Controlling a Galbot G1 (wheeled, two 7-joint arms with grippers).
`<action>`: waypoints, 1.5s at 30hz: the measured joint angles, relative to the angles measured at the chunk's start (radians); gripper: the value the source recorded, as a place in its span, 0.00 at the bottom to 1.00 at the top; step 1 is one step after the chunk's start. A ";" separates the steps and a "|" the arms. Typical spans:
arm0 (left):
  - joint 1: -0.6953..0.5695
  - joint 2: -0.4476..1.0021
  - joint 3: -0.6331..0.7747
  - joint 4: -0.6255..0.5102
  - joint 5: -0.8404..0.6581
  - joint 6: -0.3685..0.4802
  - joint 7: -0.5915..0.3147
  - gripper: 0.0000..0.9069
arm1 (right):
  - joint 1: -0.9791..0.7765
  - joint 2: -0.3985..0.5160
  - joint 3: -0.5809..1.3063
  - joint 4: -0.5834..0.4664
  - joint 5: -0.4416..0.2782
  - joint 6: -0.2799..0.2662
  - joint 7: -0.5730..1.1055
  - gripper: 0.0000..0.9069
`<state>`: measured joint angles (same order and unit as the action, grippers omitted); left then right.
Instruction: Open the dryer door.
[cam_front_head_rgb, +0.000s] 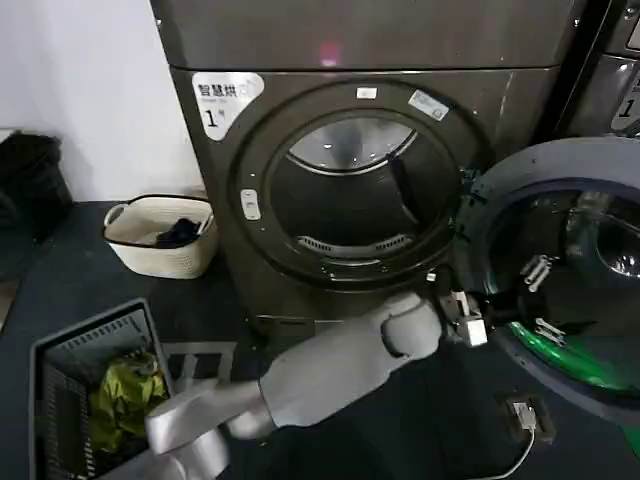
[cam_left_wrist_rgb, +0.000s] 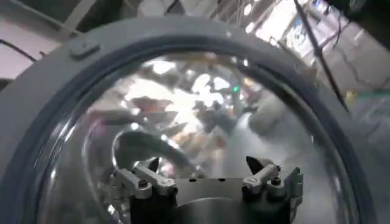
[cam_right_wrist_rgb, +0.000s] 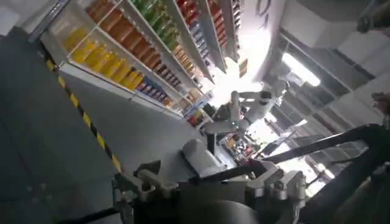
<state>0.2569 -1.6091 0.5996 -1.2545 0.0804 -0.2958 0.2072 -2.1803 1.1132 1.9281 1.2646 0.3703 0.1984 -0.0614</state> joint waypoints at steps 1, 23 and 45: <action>-0.002 0.000 -0.001 0.005 0.007 0.009 -0.003 1.00 | -0.001 0.002 0.001 0.002 0.000 -0.001 0.001 1.00; -0.003 0.000 -0.028 0.007 0.205 0.195 -0.079 1.00 | 0.004 0.040 -0.009 0.038 -0.005 -0.020 0.012 1.00; 0.019 0.000 -0.040 -0.033 0.209 0.208 -0.070 1.00 | 0.019 0.034 -0.032 0.042 -0.006 -0.021 0.007 1.00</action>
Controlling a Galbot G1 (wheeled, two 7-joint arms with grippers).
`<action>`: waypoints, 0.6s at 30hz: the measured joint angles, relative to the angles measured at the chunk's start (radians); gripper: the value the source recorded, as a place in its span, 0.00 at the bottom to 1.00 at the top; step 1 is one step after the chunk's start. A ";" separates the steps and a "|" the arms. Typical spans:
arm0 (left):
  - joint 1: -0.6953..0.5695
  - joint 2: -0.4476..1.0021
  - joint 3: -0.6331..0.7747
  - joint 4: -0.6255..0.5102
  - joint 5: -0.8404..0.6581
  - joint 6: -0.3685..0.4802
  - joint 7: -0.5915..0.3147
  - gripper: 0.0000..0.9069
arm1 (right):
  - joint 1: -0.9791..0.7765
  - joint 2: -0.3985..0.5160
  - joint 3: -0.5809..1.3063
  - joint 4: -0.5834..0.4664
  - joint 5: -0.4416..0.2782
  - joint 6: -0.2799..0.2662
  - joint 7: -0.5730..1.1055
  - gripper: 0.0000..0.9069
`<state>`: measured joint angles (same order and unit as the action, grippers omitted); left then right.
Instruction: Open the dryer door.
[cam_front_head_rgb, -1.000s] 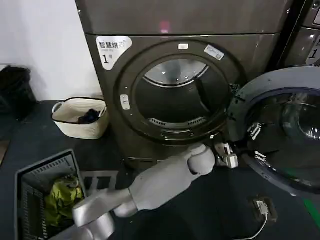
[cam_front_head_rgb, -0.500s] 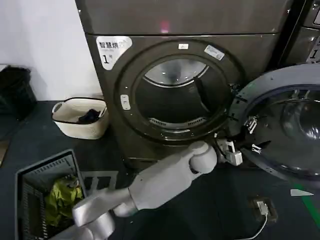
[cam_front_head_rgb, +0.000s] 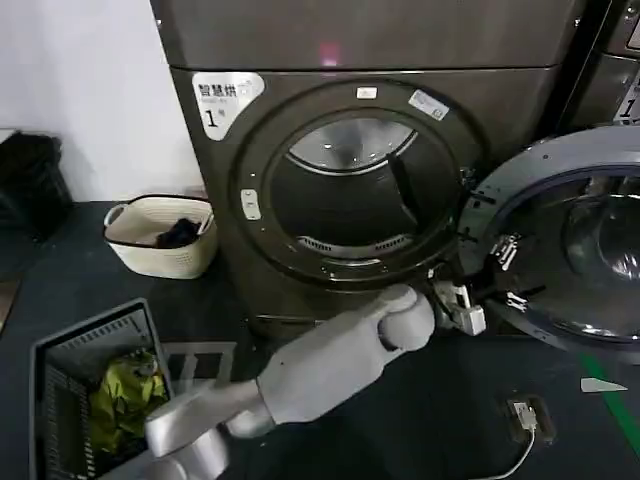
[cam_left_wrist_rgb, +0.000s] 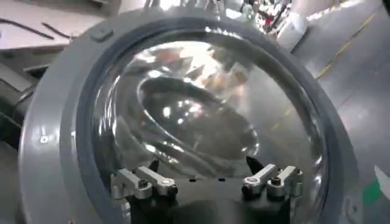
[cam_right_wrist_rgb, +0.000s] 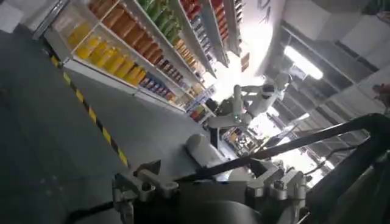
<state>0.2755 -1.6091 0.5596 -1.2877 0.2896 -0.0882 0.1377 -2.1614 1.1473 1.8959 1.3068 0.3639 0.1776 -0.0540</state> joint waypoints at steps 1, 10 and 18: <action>0.001 0.000 0.001 -0.007 -0.013 0.002 0.007 1.00 | 0.000 -0.002 0.000 -0.002 0.000 0.000 -0.001 1.00; 0.033 0.000 0.015 -0.130 -0.080 0.030 0.021 1.00 | 0.001 -0.021 -0.001 -0.005 0.001 -0.005 -0.005 1.00; 0.085 0.030 -0.016 -0.325 -0.136 0.038 0.022 1.00 | 0.009 -0.031 -0.015 -0.004 0.001 -0.009 -0.007 1.00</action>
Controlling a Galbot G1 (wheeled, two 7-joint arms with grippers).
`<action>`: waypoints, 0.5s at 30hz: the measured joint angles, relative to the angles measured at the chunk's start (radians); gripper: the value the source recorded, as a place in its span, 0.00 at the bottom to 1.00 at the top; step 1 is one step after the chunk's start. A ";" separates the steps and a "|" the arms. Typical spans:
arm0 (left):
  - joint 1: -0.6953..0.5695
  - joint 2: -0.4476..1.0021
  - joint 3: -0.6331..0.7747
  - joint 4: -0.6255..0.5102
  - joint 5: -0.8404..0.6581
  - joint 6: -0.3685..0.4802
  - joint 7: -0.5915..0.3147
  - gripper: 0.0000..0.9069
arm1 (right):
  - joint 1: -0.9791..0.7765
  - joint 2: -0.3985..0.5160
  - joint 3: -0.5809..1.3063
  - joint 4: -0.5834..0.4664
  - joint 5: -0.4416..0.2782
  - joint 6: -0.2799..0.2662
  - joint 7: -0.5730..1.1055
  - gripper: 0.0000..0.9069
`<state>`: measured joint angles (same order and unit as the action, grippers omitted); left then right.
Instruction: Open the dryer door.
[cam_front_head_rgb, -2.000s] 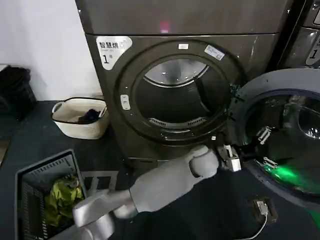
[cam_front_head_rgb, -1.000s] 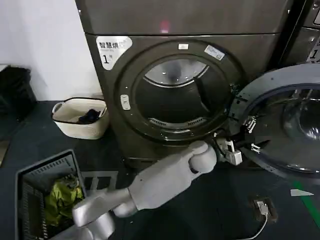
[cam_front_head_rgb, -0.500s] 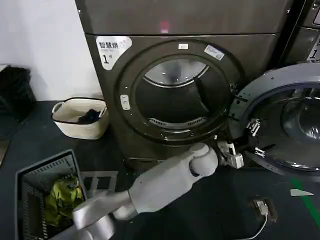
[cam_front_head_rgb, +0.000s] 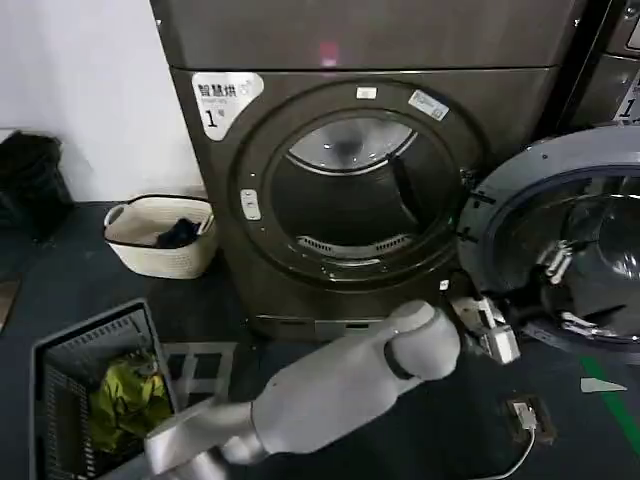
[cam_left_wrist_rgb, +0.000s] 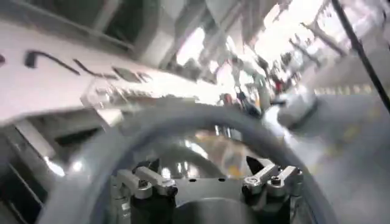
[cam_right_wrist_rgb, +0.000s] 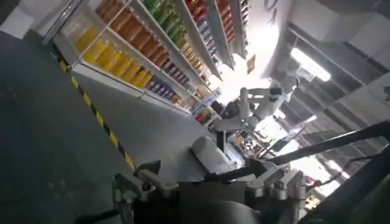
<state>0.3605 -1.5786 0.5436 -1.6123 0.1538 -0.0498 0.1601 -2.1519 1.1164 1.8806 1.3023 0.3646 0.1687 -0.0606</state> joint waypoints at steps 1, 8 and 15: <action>0.005 0.029 -0.002 -0.019 -0.005 0.003 0.001 1.00 | 0.000 0.000 -0.001 0.000 0.000 0.000 0.000 1.00; 0.061 0.228 -0.034 -0.153 -0.058 0.020 0.004 1.00 | 0.003 -0.012 -0.001 0.000 0.001 0.000 -0.004 1.00; 0.161 0.423 -0.103 -0.274 -0.112 0.036 0.012 1.00 | 0.010 -0.018 -0.005 0.004 0.004 -0.002 -0.007 1.00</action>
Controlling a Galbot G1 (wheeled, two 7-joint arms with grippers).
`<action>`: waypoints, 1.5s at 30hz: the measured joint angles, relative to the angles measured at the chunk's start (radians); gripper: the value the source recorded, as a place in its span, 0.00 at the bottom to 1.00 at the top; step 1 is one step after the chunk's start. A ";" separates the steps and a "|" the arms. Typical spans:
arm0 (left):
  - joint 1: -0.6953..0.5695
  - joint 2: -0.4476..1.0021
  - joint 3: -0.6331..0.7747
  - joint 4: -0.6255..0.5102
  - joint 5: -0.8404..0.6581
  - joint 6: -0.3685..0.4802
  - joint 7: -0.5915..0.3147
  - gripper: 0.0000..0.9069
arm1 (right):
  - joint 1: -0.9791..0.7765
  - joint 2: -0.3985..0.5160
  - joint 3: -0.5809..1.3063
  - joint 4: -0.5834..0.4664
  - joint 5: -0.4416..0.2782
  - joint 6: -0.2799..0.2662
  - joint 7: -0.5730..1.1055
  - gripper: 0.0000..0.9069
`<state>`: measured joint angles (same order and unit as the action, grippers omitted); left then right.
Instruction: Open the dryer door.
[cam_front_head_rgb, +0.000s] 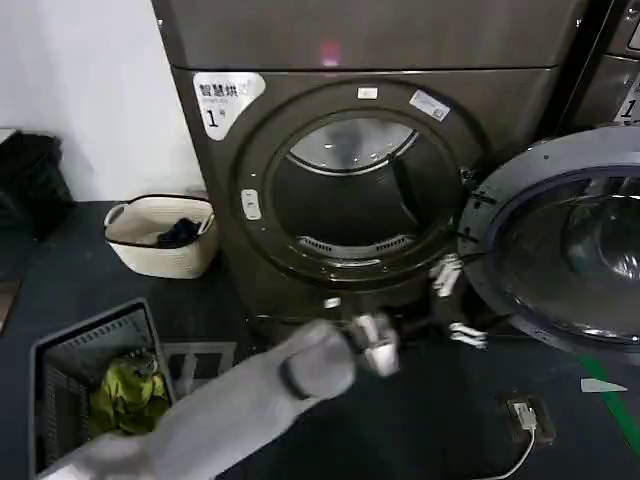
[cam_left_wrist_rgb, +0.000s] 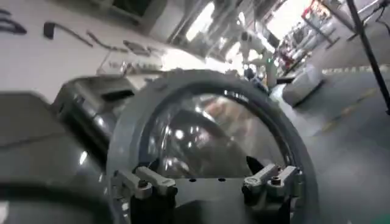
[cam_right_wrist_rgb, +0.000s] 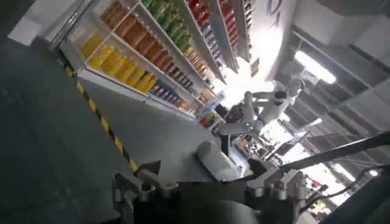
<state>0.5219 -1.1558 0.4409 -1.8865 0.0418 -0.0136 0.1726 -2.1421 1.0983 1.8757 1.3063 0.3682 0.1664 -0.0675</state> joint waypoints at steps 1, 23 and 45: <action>0.021 0.031 -0.018 -0.021 -0.019 0.010 0.002 1.00 | 0.000 0.000 0.000 0.001 0.001 0.000 0.000 1.00; 0.644 0.466 -0.641 -0.161 -0.322 0.080 -0.008 1.00 | 0.025 -0.012 -0.018 0.055 0.041 -0.042 -0.006 1.00; 0.930 0.485 -1.048 -0.133 -0.720 0.600 -0.129 1.00 | 0.016 0.031 -0.017 0.094 0.078 -0.067 -0.054 1.00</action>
<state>1.4518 -0.6709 -0.6076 -2.0200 -0.6787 0.5862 0.0438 -2.1257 1.1295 1.8585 1.4008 0.4461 0.0996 -0.1214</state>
